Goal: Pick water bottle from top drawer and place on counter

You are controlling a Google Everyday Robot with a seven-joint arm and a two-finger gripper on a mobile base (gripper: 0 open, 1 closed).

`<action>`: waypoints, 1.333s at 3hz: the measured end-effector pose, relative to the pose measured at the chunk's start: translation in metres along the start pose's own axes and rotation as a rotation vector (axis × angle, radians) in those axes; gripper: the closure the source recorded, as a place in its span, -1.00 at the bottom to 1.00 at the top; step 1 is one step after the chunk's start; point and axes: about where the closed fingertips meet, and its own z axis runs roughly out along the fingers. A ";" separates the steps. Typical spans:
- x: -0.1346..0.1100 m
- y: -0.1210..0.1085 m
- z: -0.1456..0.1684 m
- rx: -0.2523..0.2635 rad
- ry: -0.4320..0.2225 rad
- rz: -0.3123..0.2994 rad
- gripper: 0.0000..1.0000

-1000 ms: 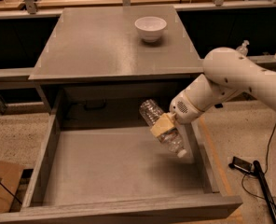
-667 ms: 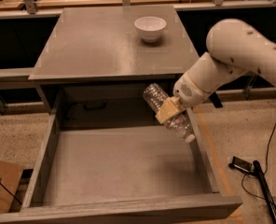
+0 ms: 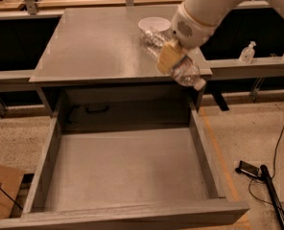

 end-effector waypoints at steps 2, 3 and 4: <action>-0.018 0.000 -0.007 0.013 -0.018 -0.028 1.00; -0.051 -0.001 -0.020 0.072 -0.052 -0.116 1.00; -0.104 -0.010 -0.033 0.152 -0.091 -0.225 1.00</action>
Offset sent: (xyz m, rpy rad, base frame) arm 0.0135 0.0137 0.0197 -0.0143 -0.0395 0.0345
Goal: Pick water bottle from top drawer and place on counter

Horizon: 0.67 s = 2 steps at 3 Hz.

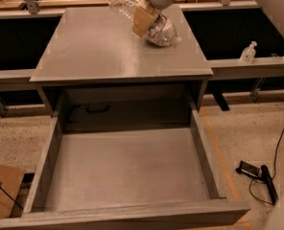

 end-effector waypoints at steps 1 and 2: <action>-0.064 -0.013 0.016 0.038 -0.072 -0.111 1.00; -0.101 -0.019 0.044 0.064 -0.137 -0.145 1.00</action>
Offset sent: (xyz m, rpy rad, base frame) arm 0.1091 0.1308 -0.0011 0.0710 -0.2452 0.1616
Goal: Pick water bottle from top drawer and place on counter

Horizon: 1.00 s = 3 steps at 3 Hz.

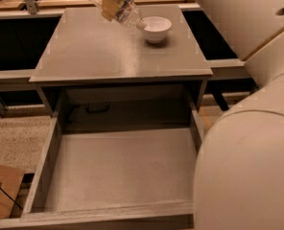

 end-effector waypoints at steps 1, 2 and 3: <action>0.000 -0.002 0.001 0.014 0.015 0.001 1.00; 0.008 0.000 0.026 0.028 0.062 0.017 1.00; 0.010 -0.008 0.073 0.063 0.073 0.020 1.00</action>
Offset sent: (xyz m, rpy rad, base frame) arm 0.0317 0.0121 -0.0513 -0.0650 -0.0132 -0.1102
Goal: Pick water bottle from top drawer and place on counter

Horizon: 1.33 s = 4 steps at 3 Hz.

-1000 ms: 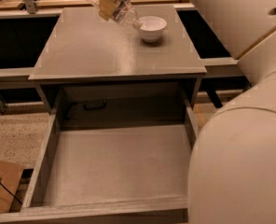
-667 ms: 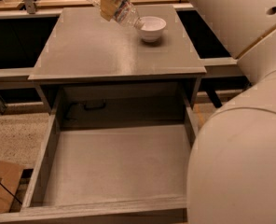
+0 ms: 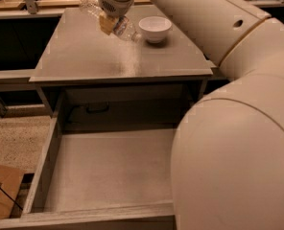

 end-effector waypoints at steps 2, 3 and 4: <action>-0.007 0.001 0.085 0.014 -0.020 0.026 0.41; -0.013 0.011 0.114 -0.005 -0.047 0.024 -0.06; -0.020 0.015 0.124 -0.014 -0.075 0.023 -0.52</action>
Offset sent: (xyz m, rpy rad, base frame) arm 0.0713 0.0533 -0.1032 0.0669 -0.0136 -0.0280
